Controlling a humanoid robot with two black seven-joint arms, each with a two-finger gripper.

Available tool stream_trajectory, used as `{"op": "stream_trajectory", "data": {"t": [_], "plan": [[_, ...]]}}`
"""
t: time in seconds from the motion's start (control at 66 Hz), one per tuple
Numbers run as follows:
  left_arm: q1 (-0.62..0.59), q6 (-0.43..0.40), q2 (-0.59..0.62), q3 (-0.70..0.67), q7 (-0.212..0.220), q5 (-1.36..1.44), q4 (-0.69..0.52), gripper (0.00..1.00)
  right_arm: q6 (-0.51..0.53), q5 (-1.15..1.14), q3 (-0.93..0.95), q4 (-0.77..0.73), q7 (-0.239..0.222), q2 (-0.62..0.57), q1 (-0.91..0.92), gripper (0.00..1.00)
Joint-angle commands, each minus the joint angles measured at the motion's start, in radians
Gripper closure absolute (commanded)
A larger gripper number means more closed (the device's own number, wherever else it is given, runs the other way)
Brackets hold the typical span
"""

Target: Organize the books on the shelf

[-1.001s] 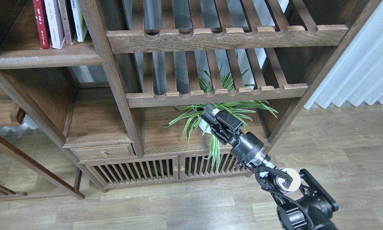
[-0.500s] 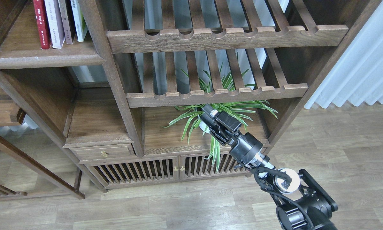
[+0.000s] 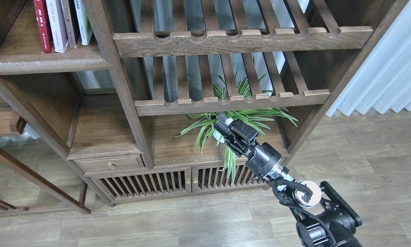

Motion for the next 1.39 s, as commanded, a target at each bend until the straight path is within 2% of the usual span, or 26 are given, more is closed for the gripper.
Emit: {"op": "stream_trajectory", "data": {"t": [0.0,0.182,0.303,0.44,0.561,0.713,1.061,1.076,1.183,1.38], "plan": [[-0.003,0.0,-0.002,-0.003,-0.008,0.026,0.0,0.94,0.0,0.0,-0.01,-0.001,0.0,0.0,0.0,0.36],[-0.005,0.0,-0.01,0.002,-0.011,0.067,0.026,0.95,0.0,0.0,-0.016,-0.001,0.0,0.0,0.0,0.36],[-0.005,0.0,-0.055,0.0,-0.016,0.111,0.055,0.96,0.0,0.0,-0.019,-0.006,0.0,0.0,0.0,0.36],[-0.005,0.0,-0.137,-0.01,-0.072,0.2,0.072,0.96,0.0,0.0,-0.032,-0.008,0.0,0.0,0.002,0.36],[-0.005,0.0,-0.18,-0.012,-0.095,0.286,0.106,0.96,0.0,0.0,-0.032,-0.008,0.0,0.0,0.002,0.36],[-0.005,0.0,-0.218,-0.018,-0.152,0.349,0.153,0.96,0.0,0.0,-0.032,-0.008,0.0,0.0,0.002,0.36],[-0.008,0.0,-0.324,-0.05,-0.198,0.451,0.182,0.96,0.0,0.0,-0.052,-0.008,0.0,0.0,0.003,0.36],[-0.007,0.0,-0.336,-0.055,-0.213,0.479,0.188,0.96,0.0,0.0,-0.053,-0.008,0.0,0.0,0.003,0.36],[-0.008,0.0,-0.359,-0.056,-0.249,0.507,0.213,0.96,0.0,0.0,-0.055,-0.008,0.0,0.0,0.002,0.36],[-0.005,0.0,-0.396,-0.087,-0.284,0.578,0.248,0.96,0.0,0.0,-0.055,-0.006,0.0,0.0,0.003,0.36]]}}
